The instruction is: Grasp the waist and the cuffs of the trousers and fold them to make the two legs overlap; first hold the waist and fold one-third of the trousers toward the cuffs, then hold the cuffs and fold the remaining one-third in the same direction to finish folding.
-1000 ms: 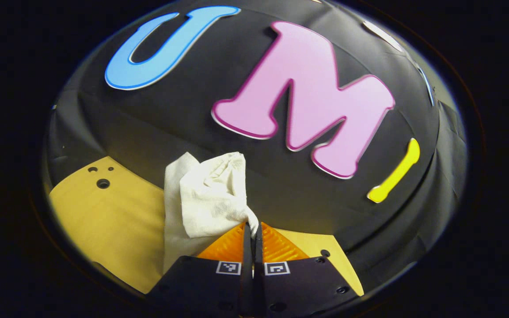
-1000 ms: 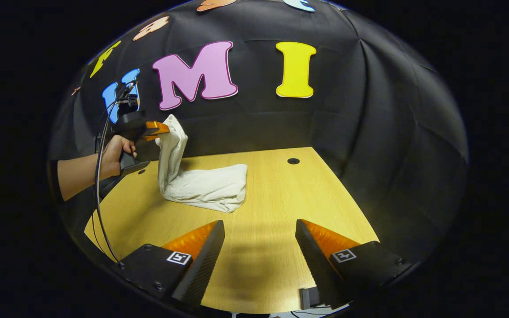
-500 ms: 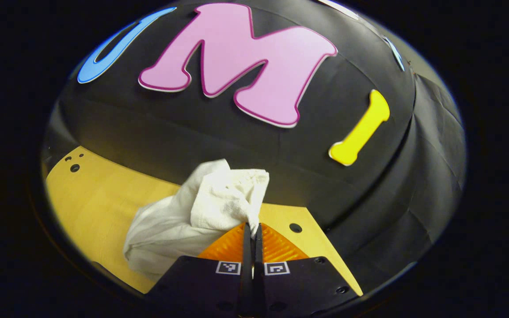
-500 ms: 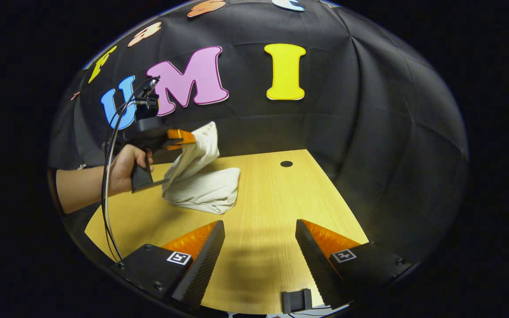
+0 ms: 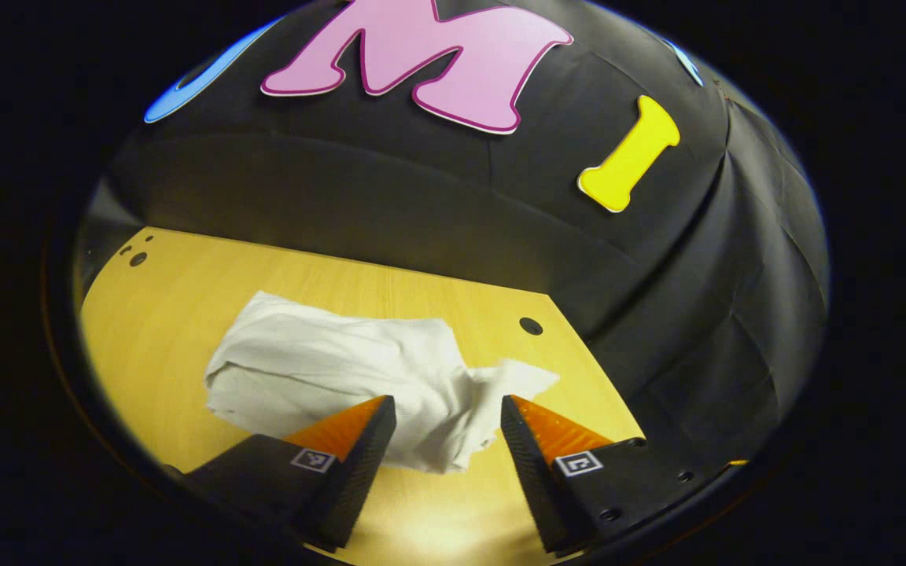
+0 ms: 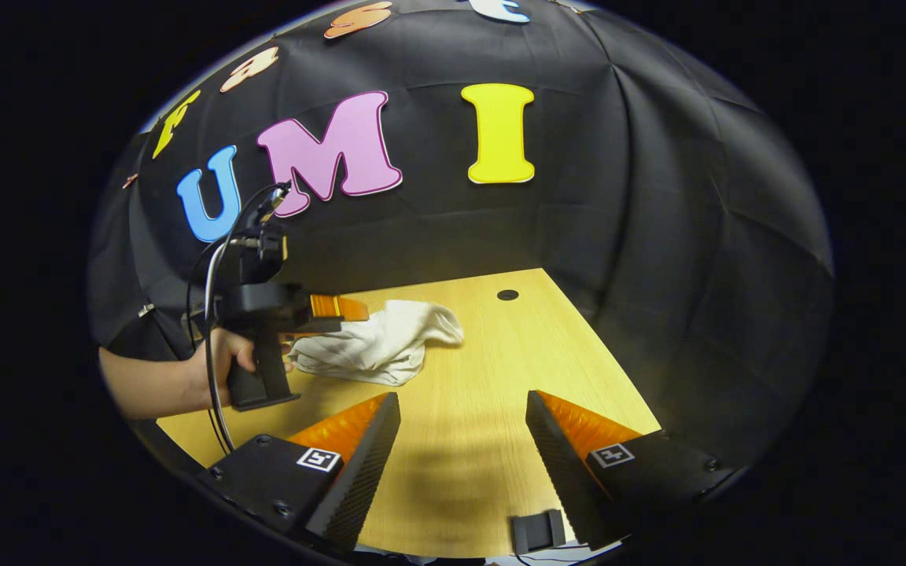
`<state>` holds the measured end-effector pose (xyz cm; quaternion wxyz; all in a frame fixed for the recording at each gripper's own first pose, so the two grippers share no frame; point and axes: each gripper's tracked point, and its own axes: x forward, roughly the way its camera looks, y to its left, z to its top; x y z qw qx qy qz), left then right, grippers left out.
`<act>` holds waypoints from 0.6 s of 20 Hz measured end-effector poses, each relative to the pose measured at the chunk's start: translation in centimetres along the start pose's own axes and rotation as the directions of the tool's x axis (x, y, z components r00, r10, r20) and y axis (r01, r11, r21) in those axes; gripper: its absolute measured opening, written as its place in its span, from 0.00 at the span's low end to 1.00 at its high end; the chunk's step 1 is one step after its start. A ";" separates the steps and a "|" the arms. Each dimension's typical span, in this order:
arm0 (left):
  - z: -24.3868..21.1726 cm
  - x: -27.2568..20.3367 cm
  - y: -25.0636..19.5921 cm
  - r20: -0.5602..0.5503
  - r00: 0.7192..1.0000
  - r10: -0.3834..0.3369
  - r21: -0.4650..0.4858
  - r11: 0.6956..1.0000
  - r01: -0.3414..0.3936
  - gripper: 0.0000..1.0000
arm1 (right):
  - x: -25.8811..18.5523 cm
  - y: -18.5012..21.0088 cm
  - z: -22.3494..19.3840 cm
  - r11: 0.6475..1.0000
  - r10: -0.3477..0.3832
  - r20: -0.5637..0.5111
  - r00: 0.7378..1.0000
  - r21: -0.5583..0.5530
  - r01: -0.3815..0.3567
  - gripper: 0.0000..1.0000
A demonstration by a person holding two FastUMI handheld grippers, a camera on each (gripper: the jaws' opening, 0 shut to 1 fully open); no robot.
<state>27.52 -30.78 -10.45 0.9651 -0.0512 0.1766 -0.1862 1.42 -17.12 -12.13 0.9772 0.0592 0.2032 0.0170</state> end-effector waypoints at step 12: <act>3.1 -24.7 6.4 0.311 0.947 0.076 0.164 0.978 -0.132 0.96 | -4.2 10.3 1.6 0.996 0.044 0.105 0.993 0.070 -0.052 0.98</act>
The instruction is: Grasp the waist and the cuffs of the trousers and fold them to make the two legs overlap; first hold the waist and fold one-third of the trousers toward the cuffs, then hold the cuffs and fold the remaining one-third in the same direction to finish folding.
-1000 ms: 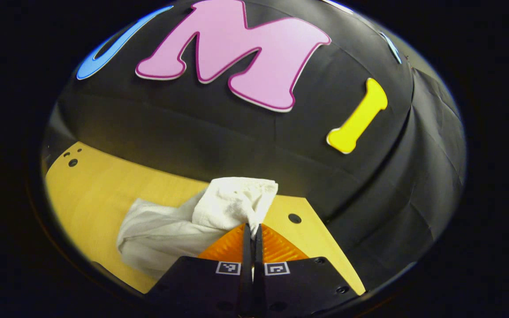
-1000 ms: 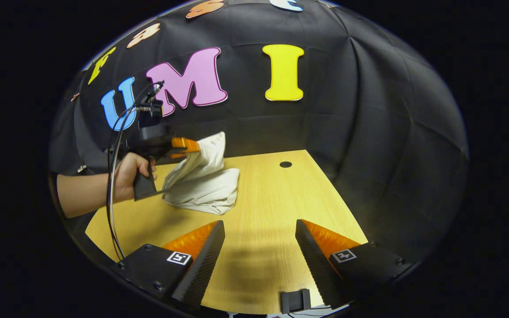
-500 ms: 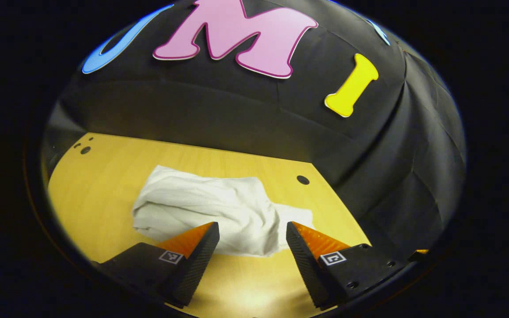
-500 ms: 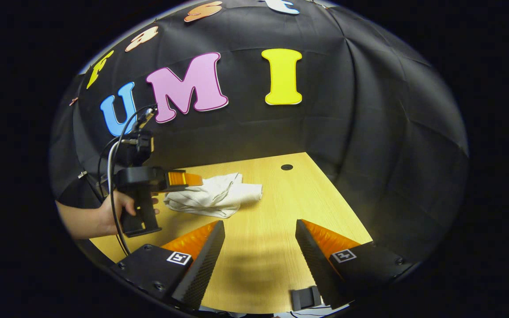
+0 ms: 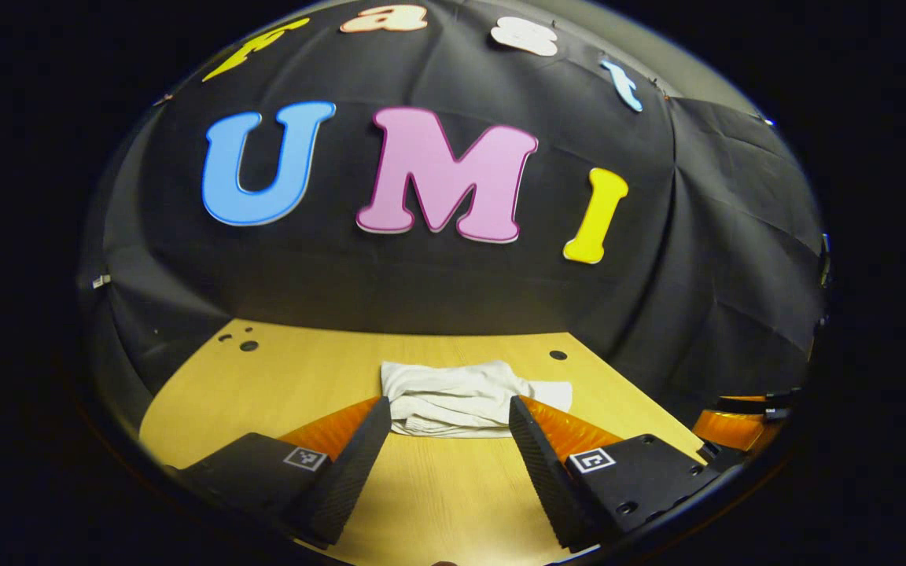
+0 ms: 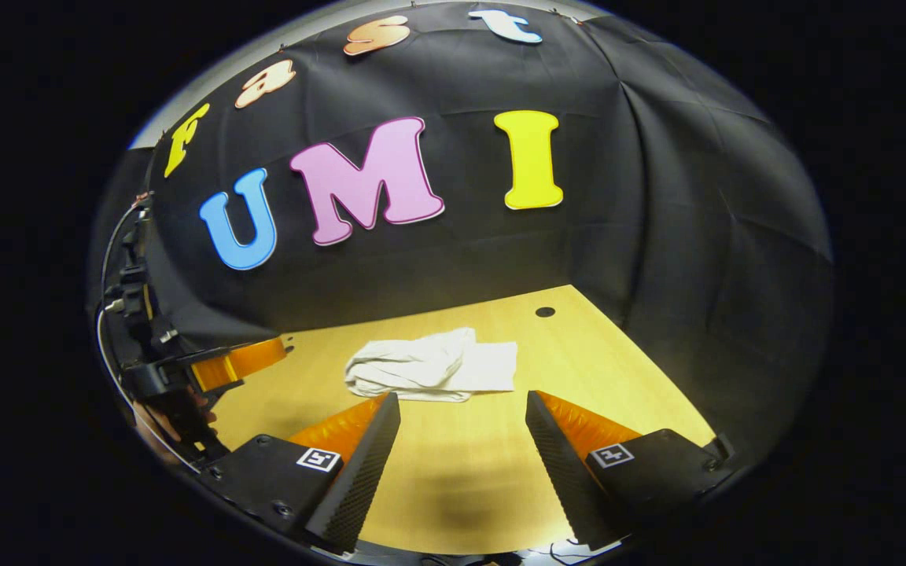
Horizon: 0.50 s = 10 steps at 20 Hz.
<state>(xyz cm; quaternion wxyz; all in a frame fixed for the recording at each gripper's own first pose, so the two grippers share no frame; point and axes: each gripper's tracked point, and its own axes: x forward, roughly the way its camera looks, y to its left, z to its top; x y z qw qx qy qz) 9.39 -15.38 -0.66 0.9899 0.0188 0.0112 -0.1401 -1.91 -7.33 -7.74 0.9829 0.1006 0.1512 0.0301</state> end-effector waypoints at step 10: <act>-2.1 -14.8 5.6 0.024 0.992 0.126 -0.145 0.982 -0.121 0.96 | -6.2 7.1 -1.9 0.999 0.032 0.054 0.998 -0.022 -0.031 0.98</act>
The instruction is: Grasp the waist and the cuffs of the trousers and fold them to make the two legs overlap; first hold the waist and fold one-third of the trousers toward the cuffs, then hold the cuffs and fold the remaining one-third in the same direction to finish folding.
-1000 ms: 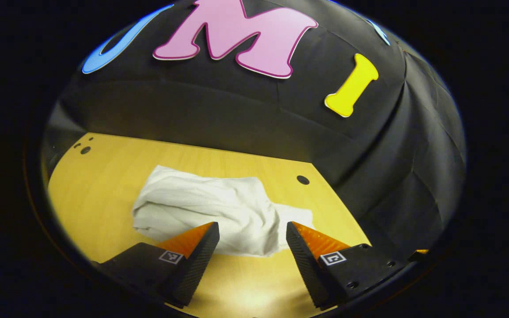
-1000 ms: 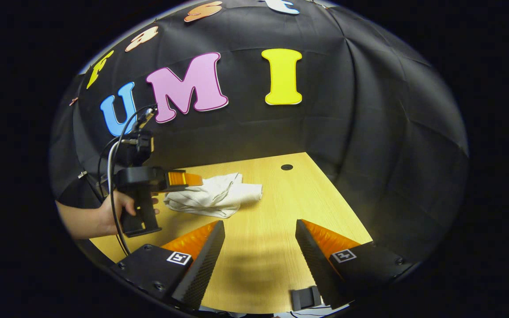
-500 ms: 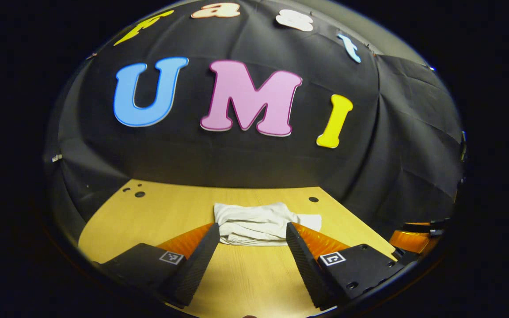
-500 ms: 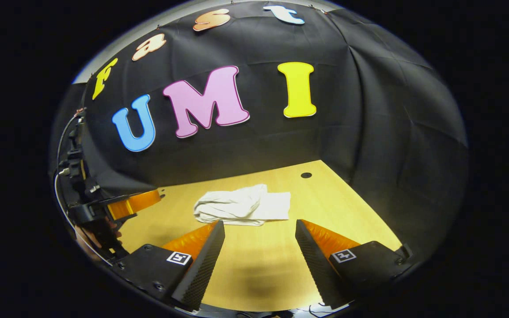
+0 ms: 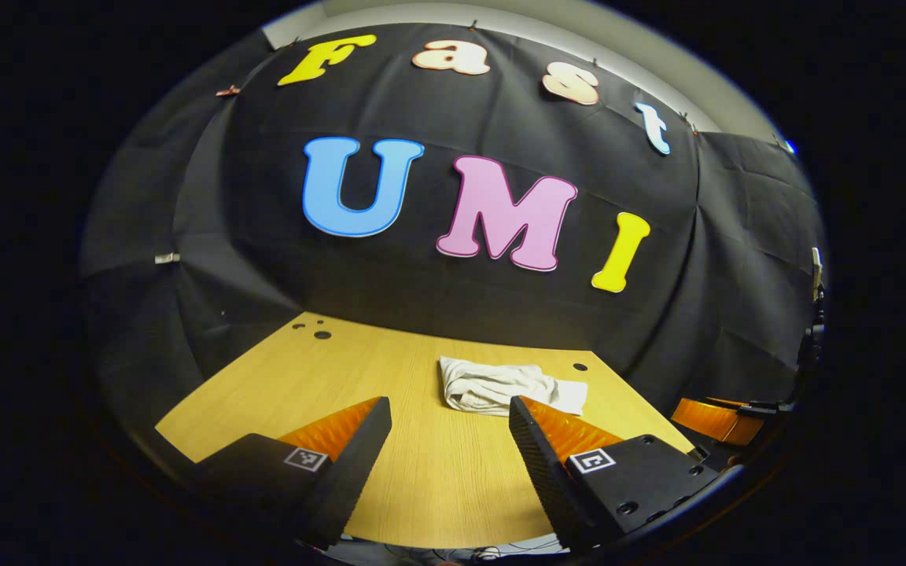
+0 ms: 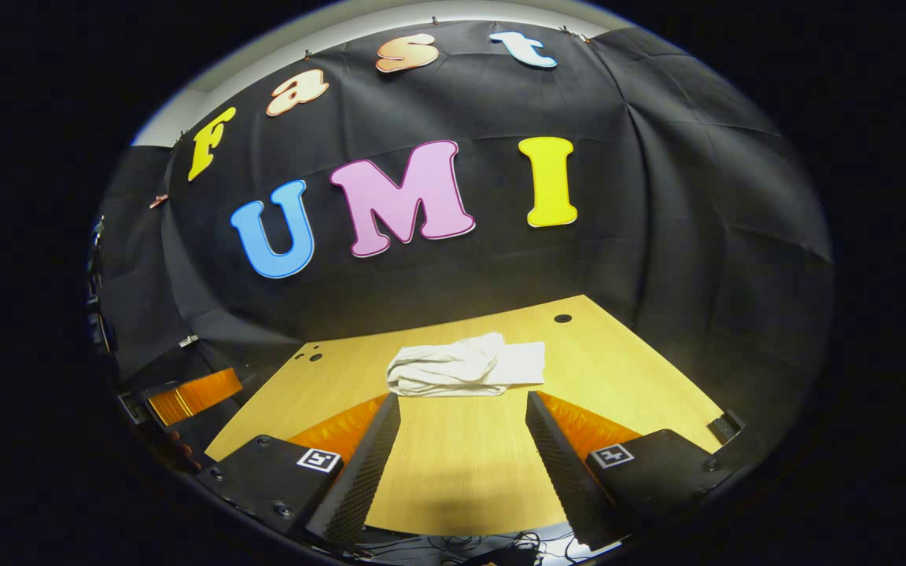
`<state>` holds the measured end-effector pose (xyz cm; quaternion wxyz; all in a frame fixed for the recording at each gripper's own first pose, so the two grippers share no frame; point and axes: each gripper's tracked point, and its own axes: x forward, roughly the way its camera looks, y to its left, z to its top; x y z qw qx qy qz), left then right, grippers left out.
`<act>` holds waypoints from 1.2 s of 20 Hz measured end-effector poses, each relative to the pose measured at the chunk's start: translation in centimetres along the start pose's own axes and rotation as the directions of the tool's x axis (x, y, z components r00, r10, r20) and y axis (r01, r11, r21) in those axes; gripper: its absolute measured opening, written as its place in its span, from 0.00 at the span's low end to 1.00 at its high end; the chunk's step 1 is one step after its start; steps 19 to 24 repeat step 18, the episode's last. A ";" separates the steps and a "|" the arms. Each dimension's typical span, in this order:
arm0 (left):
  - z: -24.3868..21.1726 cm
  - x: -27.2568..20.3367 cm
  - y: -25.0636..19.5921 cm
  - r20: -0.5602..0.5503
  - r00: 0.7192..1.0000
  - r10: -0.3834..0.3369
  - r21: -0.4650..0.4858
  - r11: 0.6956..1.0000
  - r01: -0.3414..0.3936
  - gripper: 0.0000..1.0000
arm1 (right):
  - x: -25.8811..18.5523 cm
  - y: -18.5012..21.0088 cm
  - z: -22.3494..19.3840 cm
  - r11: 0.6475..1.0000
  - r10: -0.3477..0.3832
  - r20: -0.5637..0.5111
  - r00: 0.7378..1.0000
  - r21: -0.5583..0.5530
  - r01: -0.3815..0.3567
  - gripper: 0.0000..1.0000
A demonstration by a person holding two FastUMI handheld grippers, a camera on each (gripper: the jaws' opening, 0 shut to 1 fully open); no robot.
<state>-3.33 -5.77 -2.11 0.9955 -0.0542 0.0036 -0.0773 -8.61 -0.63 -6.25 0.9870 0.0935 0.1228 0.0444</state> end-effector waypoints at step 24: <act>-3.6 -1.3 1.4 -0.123 0.992 -0.018 -0.023 1.000 0.016 0.96 | -1.9 3.6 -2.5 0.991 0.041 -0.037 0.998 -0.122 -0.045 0.99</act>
